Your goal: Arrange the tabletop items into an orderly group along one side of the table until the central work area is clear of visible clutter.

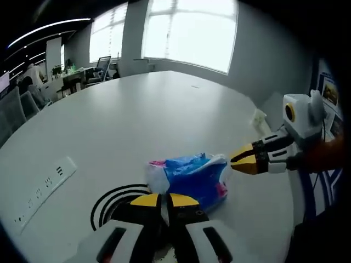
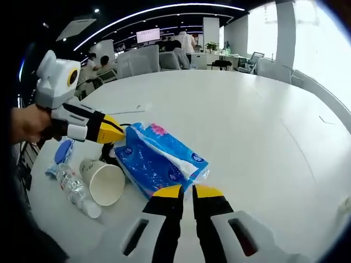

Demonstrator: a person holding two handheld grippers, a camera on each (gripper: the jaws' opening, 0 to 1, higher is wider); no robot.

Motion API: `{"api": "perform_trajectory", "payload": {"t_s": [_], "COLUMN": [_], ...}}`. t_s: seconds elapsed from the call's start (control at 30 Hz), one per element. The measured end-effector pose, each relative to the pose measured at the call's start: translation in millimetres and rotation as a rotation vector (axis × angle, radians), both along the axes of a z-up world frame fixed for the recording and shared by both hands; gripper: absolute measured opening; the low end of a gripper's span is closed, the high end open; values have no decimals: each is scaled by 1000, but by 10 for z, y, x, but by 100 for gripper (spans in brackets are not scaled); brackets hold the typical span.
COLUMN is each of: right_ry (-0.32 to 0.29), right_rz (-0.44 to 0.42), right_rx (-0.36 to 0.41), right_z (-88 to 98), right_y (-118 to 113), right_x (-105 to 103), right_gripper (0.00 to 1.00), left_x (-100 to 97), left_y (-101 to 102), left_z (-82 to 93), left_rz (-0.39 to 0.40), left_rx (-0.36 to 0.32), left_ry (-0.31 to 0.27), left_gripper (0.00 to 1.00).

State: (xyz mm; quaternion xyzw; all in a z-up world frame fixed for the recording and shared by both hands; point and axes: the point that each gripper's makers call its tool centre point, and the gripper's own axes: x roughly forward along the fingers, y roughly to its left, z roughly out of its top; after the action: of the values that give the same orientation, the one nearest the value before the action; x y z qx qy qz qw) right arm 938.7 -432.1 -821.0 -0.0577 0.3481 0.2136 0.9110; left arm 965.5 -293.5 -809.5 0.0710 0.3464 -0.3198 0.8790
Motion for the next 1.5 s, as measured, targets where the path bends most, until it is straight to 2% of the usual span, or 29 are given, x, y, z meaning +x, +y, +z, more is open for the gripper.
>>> {"api": "perform_trajectory", "payload": {"t_s": [0.2, 0.37, 0.47, 0.63, 0.73, 0.97, 1.13, 1.33, 1.5], "right_ry": [-22, -43, -53, -79, -104, -138, -148, -155, -163], "right_rz": [29, 51, 84, 126, 158, 230, 282, 392, 482], "right_rx": [1, 22, 30, 47, 44, 49, 70, 121, 118], "right_z": [93, 183, 243, 381, 458, 565, 632, 676, 699], "right_y": [81, 190, 279, 418, 521, 783, 1023, 1445, 1748], "right_x": [-13, -42, -55, -67, -79, -128, -177, -232, -253], "right_gripper": [18, 30, 33, 37, 39, 46, 52, 59, 64], "left_x": [-43, -73, -129, -261, -381, -643, -814, -1107, -1407], "left_y": [76, 241, 345, 528, 687, 1094, 1300, 1692, 1910], "left_z": [103, 266, 346, 448, 488, 486, 516, 583, 576], "left_rz": [12, 78, 128, 187, 233, 354, 407, 542, 630], "left_rx": [15, 15, 5, 18, 35, 44, 49, 54, 59], "left_ry": [-18, -71, -90, -123, -142, -145, -156, -179, -176], "left_gripper": [7, 15, 21, 25, 28, 34, 39, 48, 55]}}
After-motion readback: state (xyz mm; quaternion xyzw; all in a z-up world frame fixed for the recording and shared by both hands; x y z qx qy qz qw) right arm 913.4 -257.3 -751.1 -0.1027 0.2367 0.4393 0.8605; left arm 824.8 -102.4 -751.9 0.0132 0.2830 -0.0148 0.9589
